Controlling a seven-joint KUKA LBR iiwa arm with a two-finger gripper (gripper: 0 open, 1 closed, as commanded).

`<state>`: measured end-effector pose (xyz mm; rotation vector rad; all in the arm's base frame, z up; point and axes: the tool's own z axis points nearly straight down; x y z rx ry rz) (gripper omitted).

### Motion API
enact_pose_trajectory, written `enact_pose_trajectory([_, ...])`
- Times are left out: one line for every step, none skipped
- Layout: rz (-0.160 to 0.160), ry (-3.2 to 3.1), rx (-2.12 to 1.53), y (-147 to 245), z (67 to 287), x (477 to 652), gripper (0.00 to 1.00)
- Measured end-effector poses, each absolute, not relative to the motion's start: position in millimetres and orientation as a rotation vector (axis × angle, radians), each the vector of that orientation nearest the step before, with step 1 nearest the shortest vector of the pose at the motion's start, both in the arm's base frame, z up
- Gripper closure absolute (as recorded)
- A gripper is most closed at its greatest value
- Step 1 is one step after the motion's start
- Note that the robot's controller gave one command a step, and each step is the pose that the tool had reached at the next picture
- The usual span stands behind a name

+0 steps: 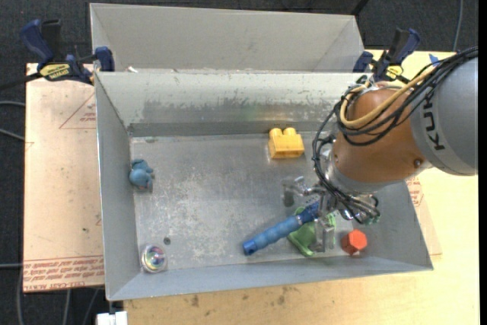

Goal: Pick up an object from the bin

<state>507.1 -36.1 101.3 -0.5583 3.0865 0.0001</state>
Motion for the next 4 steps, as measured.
enact_pose_trajectory([0.002,3.127,-0.273,-39,106,506.8,0.0])
enact_pose_trajectory([0.001,3.078,-0.579,-8,71,496.2,0.0])
enact_pose_trajectory([0.001,3.075,-0.574,-8,71,497.6,0.0])
enact_pose_trajectory([0.003,3.078,-0.574,-8,71,497.0,1.0])
